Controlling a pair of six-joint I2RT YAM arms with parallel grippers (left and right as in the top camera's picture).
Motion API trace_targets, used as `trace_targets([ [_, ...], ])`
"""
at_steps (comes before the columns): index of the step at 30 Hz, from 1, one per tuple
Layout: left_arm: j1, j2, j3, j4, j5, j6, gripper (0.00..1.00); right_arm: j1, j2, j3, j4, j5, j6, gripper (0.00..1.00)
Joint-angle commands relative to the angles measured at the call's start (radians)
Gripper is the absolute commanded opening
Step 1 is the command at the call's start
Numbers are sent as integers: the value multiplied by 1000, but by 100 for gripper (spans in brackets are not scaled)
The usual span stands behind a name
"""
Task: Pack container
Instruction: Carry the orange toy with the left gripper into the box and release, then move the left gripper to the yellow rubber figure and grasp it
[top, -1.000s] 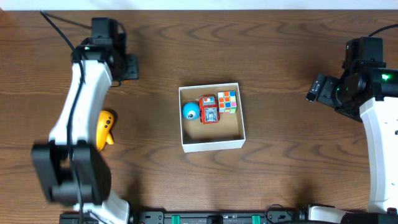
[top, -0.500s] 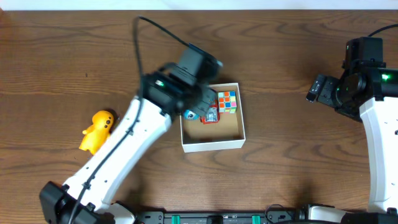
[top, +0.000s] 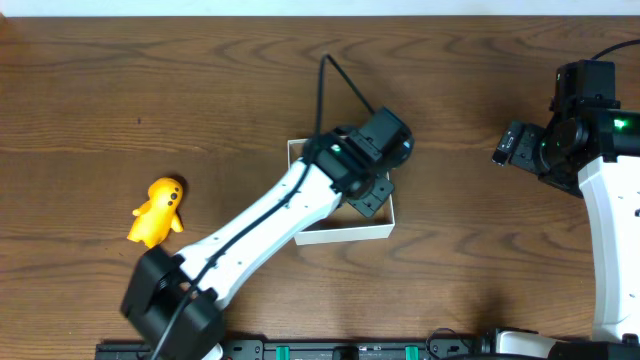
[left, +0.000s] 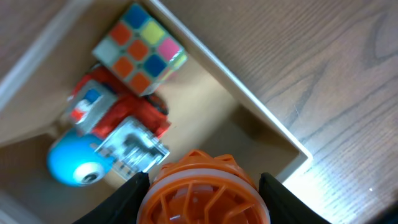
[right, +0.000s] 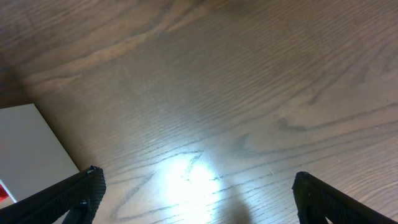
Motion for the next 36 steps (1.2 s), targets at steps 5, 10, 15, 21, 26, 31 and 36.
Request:
trace_targets([
  [5, -9, 93, -11, 24, -4, 9, 6, -5, -1, -6, -3, -4, -13, 99],
  [10, -9, 153, -11, 33, -4, 10, 6, -5, -1, -6, -4, -4, -13, 99],
  [15, -9, 200, -11, 32, -4, 9, 27, -5, -1, -6, -10, -4, -13, 99],
  [21, -5, 192, -9, 32, -5, 14, 64, -5, -1, -6, -13, -4, -20, 99],
  [26, -5, 142, -6, 32, -6, 50, 80, -5, -1, -6, -13, -4, -20, 99],
  [31, -5, 41, 3, 31, -39, 51, 86, -5, -1, -6, -13, -4, -20, 99],
  [36, 8, -105, 3, 8, -101, 50, 92, -5, -1, -6, -13, -3, -20, 99],
])
